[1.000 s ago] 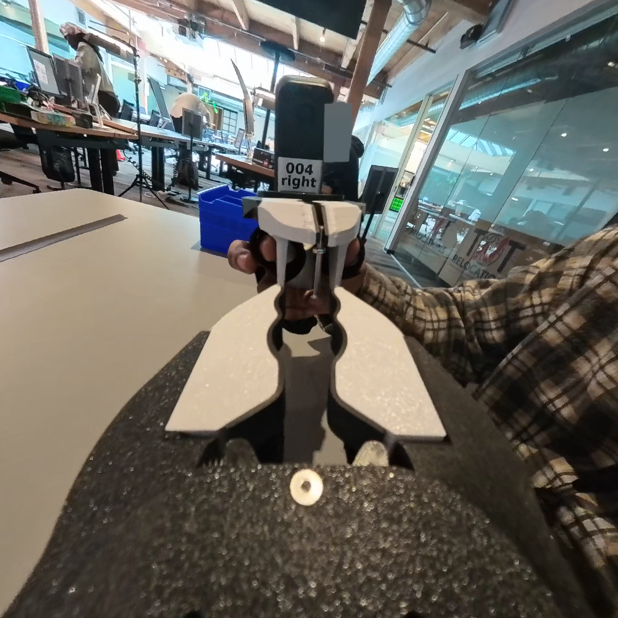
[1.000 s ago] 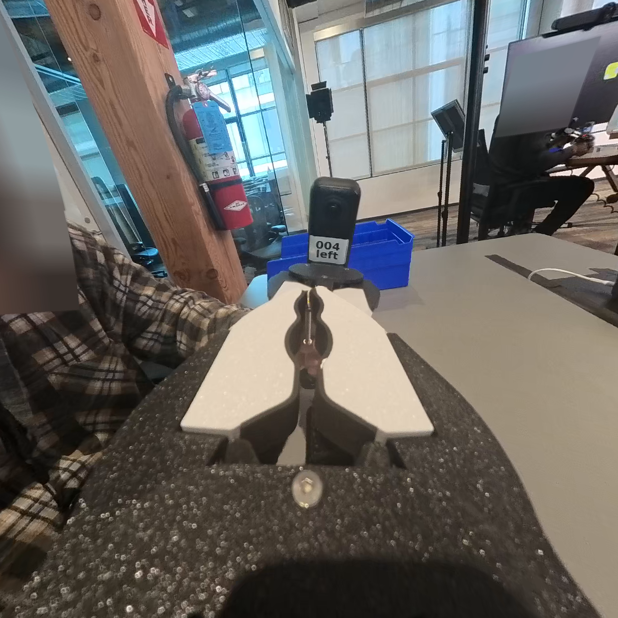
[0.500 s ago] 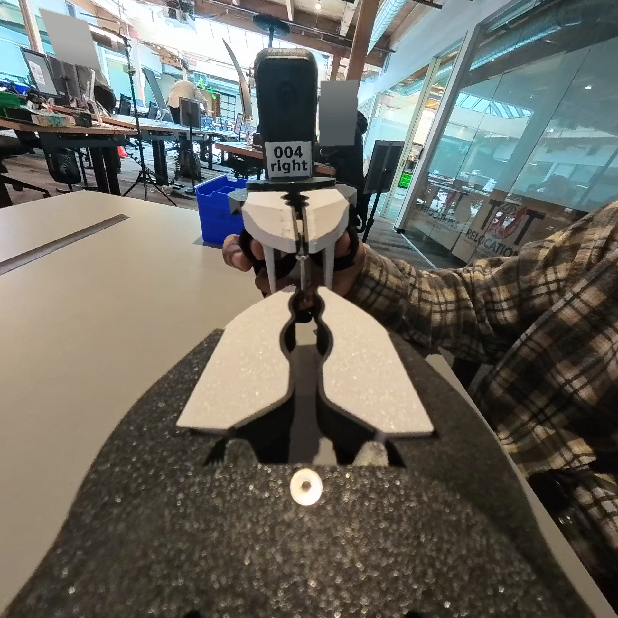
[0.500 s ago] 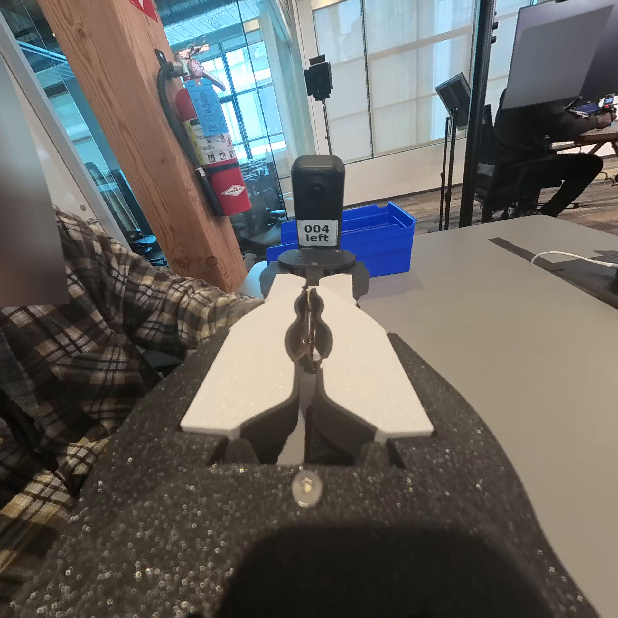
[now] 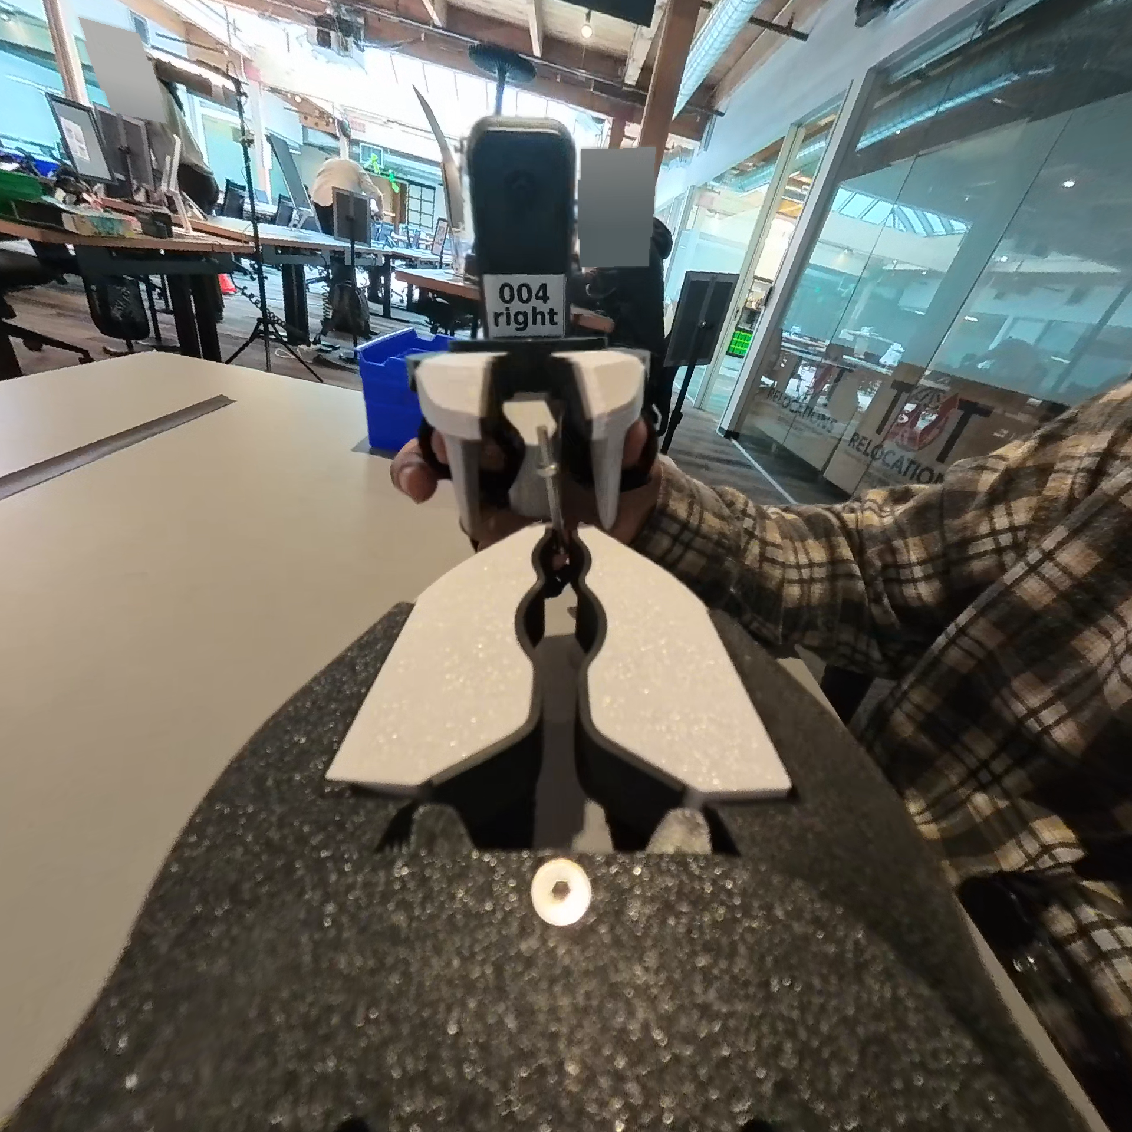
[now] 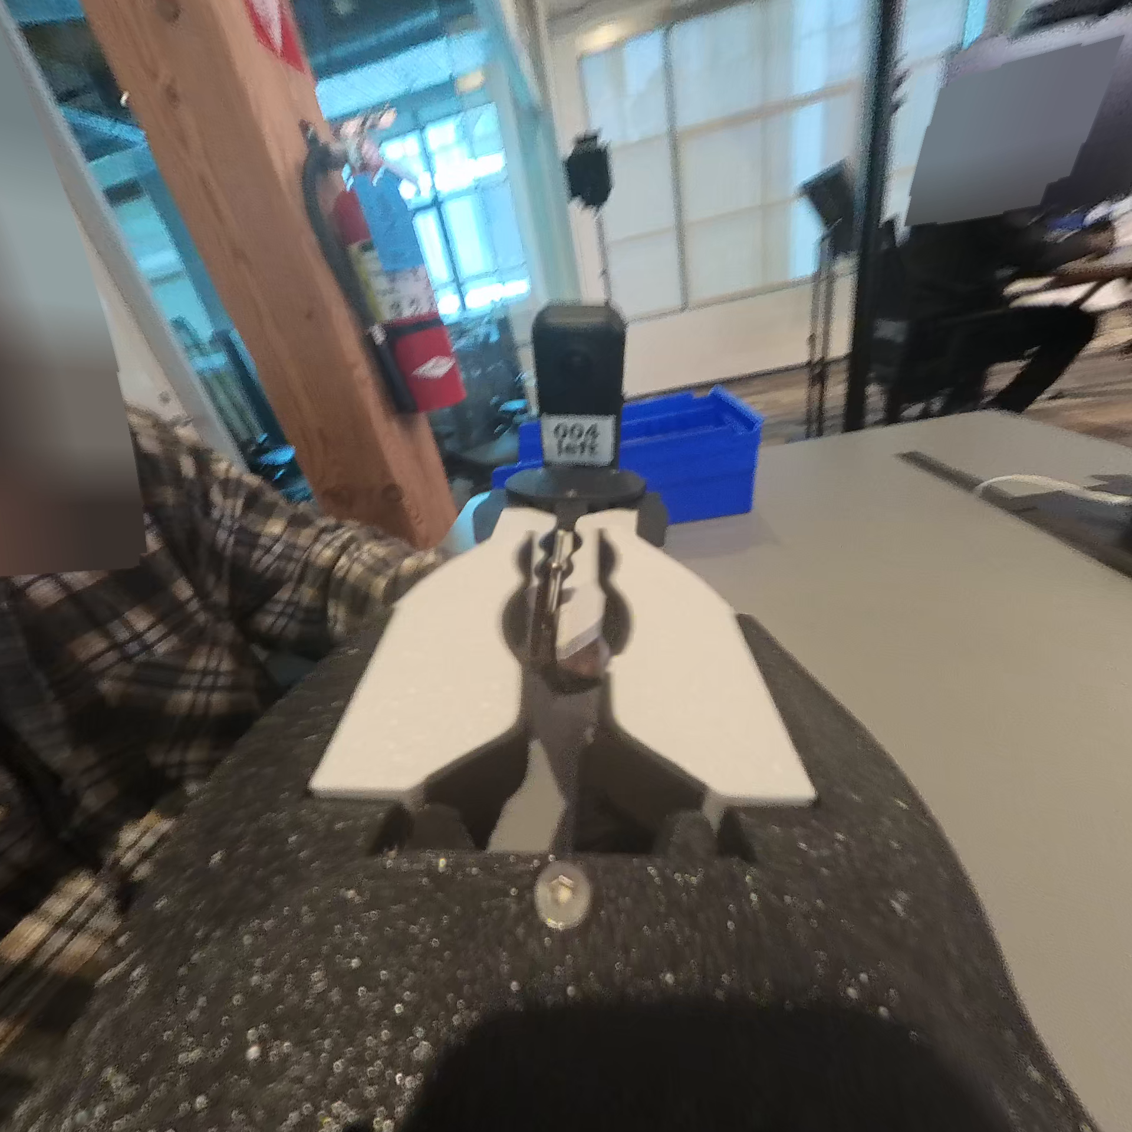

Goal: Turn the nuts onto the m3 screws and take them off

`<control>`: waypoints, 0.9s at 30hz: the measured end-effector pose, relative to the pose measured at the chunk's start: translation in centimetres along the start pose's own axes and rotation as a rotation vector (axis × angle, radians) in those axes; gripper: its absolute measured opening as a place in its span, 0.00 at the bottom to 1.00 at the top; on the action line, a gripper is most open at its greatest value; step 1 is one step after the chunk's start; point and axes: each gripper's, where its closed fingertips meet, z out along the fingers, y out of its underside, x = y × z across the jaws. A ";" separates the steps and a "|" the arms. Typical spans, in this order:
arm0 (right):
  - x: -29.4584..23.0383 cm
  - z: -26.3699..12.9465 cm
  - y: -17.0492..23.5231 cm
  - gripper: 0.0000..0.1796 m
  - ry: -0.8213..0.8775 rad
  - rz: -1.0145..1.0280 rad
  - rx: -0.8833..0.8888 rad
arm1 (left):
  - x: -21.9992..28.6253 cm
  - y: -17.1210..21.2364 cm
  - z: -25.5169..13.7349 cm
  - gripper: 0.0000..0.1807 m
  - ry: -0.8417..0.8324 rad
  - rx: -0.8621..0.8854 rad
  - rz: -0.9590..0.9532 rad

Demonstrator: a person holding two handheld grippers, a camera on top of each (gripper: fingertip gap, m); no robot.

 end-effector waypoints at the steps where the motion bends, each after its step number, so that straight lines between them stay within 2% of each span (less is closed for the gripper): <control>1: 0.2 -0.2 -0.3 0.14 0.012 -0.006 0.022 | -0.1 0.0 0.0 0.02 -0.002 0.002 -0.002; 6: 1.2 -1.0 -1.2 0.32 0.143 -0.051 0.083 | 0.0 -0.4 -0.4 0.02 0.008 0.039 0.002; 10: 1.1 0.1 -0.6 0.43 0.190 -0.079 0.013 | 0.7 -1.0 -0.4 0.02 0.029 0.067 0.026; 14: 1.3 0.5 -0.7 0.43 0.231 -0.084 -0.004 | 1.9 -1.6 -0.3 0.02 0.052 0.079 0.075; 20: 0.9 -1.2 -2.0 0.42 0.274 -0.075 0.004 | 2.4 -2.4 -0.6 0.02 0.046 0.109 0.109; 24: -0.1 0.4 -2.5 0.42 0.212 -0.061 0.000 | 2.7 -2.5 -0.5 0.02 0.053 0.116 0.121; 27: 0.5 1.2 -1.6 0.42 0.238 -0.065 -0.062 | 3.0 -2.7 -0.5 0.02 0.056 0.125 0.136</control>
